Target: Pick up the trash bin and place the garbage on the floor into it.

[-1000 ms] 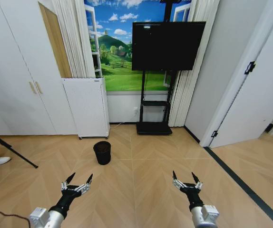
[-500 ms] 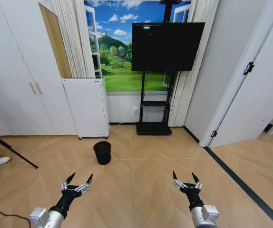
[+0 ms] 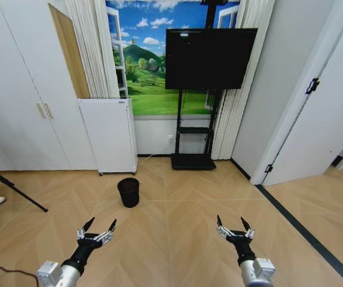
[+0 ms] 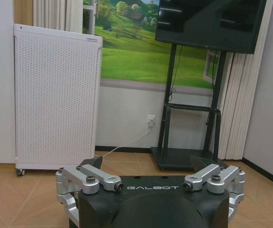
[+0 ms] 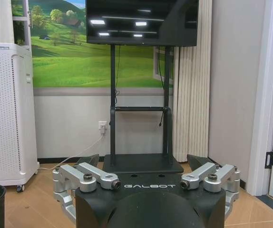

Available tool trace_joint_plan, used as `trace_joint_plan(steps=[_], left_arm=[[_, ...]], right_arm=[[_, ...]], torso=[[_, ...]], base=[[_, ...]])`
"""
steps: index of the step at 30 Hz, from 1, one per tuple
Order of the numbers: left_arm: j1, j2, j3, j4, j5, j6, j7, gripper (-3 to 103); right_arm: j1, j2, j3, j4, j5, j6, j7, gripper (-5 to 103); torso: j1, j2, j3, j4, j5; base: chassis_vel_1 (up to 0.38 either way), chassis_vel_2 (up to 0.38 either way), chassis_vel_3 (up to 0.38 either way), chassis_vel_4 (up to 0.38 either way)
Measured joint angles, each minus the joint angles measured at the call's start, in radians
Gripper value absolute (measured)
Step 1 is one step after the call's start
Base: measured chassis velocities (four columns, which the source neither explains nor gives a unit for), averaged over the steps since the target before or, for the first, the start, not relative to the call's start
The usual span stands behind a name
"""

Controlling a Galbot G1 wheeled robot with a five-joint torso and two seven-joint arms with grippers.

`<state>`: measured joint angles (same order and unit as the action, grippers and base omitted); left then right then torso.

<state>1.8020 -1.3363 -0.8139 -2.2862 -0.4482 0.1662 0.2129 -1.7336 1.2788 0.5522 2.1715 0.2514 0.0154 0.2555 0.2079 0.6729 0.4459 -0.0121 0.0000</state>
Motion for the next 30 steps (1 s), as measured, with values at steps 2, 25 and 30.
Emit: trace_joint_plan(steps=[2, 25, 30], left_arm=[[0.0, 0.0, 0.0, 0.0, 0.0, 0.0, 0.0, 100], [0.0, 0.0, 0.0, 0.0, 0.0, 0.0, 0.0, 100], [0.0, 0.0, 0.0, 0.0, 0.0, 0.0, 0.0, 100]], right_arm=[[0.0, 0.0, 0.0, 0.0, 0.0, 0.0, 0.0, 100], [0.0, 0.0, 0.0, 0.0, 0.0, 0.0, 0.0, 100], [0.0, 0.0, 0.0, 0.0, 0.0, 0.0, 0.0, 100]], torso=[[0.0, 0.0, 0.0, 0.0, 0.0], [0.0, 0.0, 0.0, 0.0, 0.0], [0.0, 0.0, 0.0, 0.0, 0.0]], base=[[0.0, 0.0, 0.0, 0.0], [0.0, 0.0, 0.0, 0.0], [0.0, 0.0, 0.0, 0.0]])
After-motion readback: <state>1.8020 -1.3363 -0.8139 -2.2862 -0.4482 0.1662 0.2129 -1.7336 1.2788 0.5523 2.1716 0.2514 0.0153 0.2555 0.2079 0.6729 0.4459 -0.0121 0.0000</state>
